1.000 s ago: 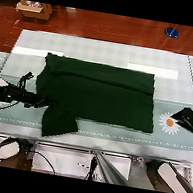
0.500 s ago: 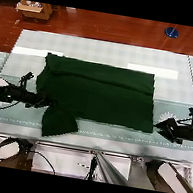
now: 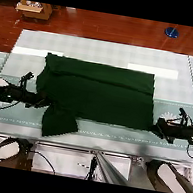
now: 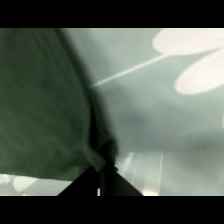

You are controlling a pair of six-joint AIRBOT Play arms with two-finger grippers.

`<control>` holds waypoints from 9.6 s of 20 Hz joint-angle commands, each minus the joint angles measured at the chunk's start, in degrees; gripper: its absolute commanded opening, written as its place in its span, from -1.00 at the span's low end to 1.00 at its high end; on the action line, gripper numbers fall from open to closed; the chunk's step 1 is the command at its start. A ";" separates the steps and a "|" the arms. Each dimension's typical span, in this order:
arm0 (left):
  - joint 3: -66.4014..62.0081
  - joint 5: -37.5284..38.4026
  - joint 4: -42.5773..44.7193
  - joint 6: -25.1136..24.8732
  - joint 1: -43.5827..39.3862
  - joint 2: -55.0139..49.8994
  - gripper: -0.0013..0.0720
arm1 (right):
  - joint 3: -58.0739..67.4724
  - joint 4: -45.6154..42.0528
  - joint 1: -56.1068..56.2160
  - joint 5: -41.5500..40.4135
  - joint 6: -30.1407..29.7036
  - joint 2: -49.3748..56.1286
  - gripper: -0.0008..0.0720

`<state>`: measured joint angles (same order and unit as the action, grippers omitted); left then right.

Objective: Fold the shirts.

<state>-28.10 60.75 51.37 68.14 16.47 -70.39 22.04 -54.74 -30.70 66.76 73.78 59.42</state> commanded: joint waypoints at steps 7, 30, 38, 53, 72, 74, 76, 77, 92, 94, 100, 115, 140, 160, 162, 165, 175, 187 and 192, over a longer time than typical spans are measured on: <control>-8.46 3.74 -1.73 -1.70 -0.09 8.24 -0.91 | 8.33 7.98 3.41 5.53 -7.43 -5.95 -0.91; -42.58 -1.97 -15.37 -3.78 -2.82 -17.22 -0.91 | 37.31 10.47 16.52 -20.57 0.74 18.49 -0.92; -44.41 -2.36 -15.41 -2.89 -2.82 -26.69 -0.91 | 37.83 8.68 17.70 -26.27 0.50 24.81 -0.92; -47.36 -7.82 -21.88 -2.93 -4.37 -31.78 -0.91 | 37.81 7.19 22.01 -37.42 0.57 24.83 -0.92; -63.30 8.07 -22.01 -2.93 4.33 -29.86 0.53 | 39.32 -7.45 9.31 -25.24 10.38 20.41 0.19; -63.30 9.90 -22.03 -2.93 4.70 -28.92 0.53 | 39.32 -2.14 4.92 -18.53 9.75 22.97 0.46; -63.25 11.39 -22.03 -2.93 4.48 -29.03 0.53 | 39.32 4.90 2.58 -13.88 4.98 26.01 0.46; -63.23 11.54 -22.01 -2.93 4.20 -29.07 0.53 | 39.32 6.91 2.56 -12.81 3.04 27.23 0.46; -63.14 11.37 -22.03 -2.93 0.94 -29.09 0.47 | 39.45 25.33 16.98 -16.61 -7.34 40.04 -0.68; -63.14 11.37 -22.10 -2.62 0.94 -29.07 0.07 | 40.96 26.82 16.46 -14.03 -11.08 37.86 -0.91; -63.14 13.31 -27.17 0.74 -1.42 -29.09 -0.91 | 48.06 18.95 12.33 -9.62 -5.35 23.91 -0.91; -63.12 8.61 -23.26 4.61 -37.81 -31.85 -0.91 | 49.75 3.08 8.96 10.10 6.91 -0.17 -0.91; -63.14 -6.32 -40.48 4.55 -58.29 -45.99 -0.92 | 49.75 -1.18 8.98 20.35 15.04 -14.05 -0.91; -63.14 3.13 10.03 15.13 0.44 -0.72 -0.91 | 49.66 0.17 24.37 4.28 9.16 3.06 -0.91; -63.14 4.26 9.94 13.97 0.26 -0.61 -0.91 | 49.66 0.20 30.18 -1.40 10.62 6.60 -0.91; -63.14 4.90 9.92 13.97 0.28 -0.61 -0.91 | 49.66 0.24 38.16 -8.07 12.52 12.52 -0.91; -63.14 7.02 9.49 13.51 0.28 -0.59 -0.91 | 49.68 0.94 55.71 -27.26 18.47 26.40 -0.91; -63.14 6.99 8.63 13.33 0.28 -0.61 -0.91 | 49.68 5.42 57.35 -29.90 18.88 27.19 -0.04; -63.14 6.97 8.66 13.31 0.28 -0.66 -0.91 | 49.68 3.19 55.58 -17.27 14.49 25.44 -0.02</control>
<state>-91.22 67.75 60.01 81.47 16.73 -71.02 71.72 -49.56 25.98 42.22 90.21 85.91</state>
